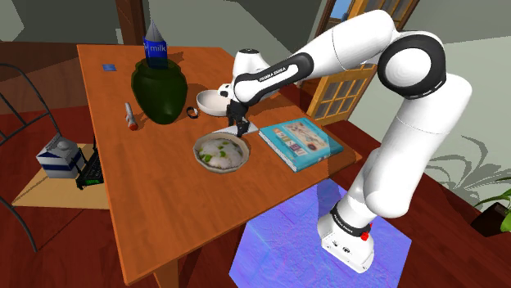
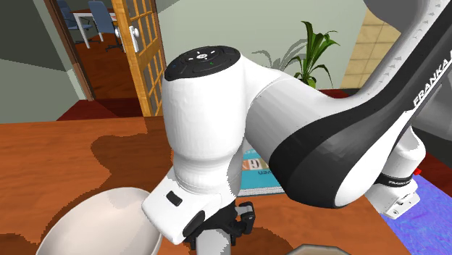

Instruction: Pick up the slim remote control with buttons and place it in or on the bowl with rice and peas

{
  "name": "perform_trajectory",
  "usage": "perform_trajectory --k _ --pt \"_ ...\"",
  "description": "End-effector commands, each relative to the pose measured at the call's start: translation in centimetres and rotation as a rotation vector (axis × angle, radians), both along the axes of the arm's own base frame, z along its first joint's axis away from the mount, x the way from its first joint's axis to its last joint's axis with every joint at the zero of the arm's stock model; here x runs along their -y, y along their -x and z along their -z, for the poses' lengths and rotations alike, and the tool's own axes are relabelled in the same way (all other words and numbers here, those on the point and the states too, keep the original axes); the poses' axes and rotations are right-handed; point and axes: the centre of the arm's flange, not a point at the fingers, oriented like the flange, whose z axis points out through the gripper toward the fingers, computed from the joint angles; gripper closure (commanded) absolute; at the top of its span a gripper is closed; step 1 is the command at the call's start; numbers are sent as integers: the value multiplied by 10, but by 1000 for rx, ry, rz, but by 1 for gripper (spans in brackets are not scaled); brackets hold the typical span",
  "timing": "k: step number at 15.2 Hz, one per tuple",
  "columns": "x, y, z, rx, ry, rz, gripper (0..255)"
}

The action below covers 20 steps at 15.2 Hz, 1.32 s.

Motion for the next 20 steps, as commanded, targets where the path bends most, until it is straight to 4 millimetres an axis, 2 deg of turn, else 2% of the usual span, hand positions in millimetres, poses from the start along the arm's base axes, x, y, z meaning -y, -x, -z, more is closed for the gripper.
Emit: perform_trajectory --k 1,20 --pt "0 0 -5 0 0 0 255" --pt "0 0 -106 0 0 0 255"
